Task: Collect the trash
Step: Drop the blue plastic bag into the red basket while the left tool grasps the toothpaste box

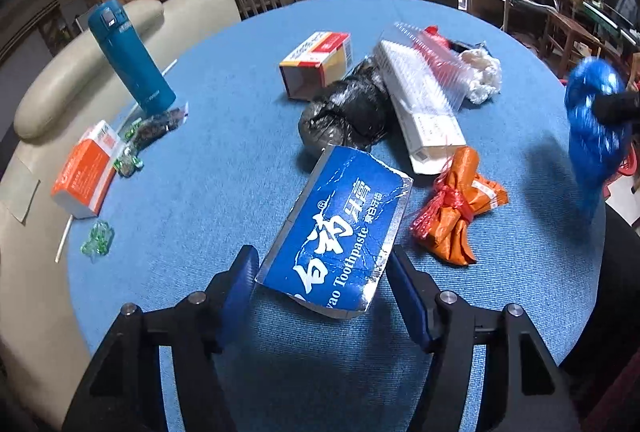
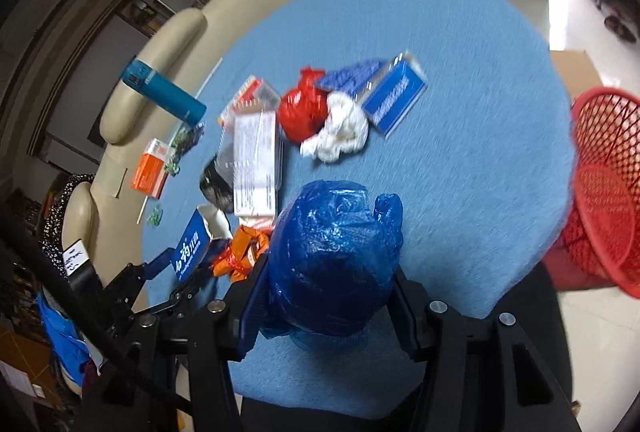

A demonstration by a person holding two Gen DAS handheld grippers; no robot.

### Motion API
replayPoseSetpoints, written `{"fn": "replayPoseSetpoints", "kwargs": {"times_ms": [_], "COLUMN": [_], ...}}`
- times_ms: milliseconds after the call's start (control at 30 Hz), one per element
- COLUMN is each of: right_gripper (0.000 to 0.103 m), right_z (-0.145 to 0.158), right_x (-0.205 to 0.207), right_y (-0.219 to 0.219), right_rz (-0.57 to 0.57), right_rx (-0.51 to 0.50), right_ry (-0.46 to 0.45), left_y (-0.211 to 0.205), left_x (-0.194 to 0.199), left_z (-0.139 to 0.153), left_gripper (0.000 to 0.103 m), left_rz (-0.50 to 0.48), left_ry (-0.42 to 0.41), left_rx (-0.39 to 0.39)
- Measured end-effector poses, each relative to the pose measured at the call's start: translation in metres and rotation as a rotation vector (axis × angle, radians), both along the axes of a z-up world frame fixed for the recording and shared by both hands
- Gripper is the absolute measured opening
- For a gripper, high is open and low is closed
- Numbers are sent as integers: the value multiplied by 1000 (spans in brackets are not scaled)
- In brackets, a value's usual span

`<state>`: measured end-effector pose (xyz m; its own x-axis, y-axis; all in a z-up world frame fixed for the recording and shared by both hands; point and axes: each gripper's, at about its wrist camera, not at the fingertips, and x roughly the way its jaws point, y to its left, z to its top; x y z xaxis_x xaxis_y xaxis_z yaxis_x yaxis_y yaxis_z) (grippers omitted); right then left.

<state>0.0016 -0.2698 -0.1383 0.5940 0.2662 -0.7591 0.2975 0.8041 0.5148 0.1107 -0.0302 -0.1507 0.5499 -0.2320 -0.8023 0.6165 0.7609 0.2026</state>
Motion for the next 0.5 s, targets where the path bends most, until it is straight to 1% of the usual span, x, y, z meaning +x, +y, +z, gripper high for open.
{"fn": "replayPoseSetpoints", "kwargs": {"times_ms": [100, 167, 233, 300, 367, 433, 500], "right_gripper": [57, 57, 57, 57, 57, 57, 57], "right_z": [14, 26, 42, 56, 69, 80, 87], "right_x": [-12, -25, -40, -57, -77, -98, -117], "right_y": [-8, -18, -29, -43, -63, -86, -103], "right_rz": [-19, -35, -59, -98, -154, -225, -277], "right_rx": [-47, -76, -130, -178, -209, -252, -295], "right_ry": [-53, -98, -161, -218, -267, -309, -334], "left_y": [6, 12, 9, -8, -31, -63, -94], "left_x": [-9, -17, -29, -43, -51, -60, -67], "left_z": [16, 36, 59, 85, 101, 115, 121], "left_gripper": [67, 67, 67, 67, 67, 67, 67], "left_rz": [19, 29, 7, -51, -100, -158, -198], "left_ry": [-14, -35, -63, -111, -135, -126, -100], "left_rx": [-44, -87, -126, -143, -148, -178, -199]}}
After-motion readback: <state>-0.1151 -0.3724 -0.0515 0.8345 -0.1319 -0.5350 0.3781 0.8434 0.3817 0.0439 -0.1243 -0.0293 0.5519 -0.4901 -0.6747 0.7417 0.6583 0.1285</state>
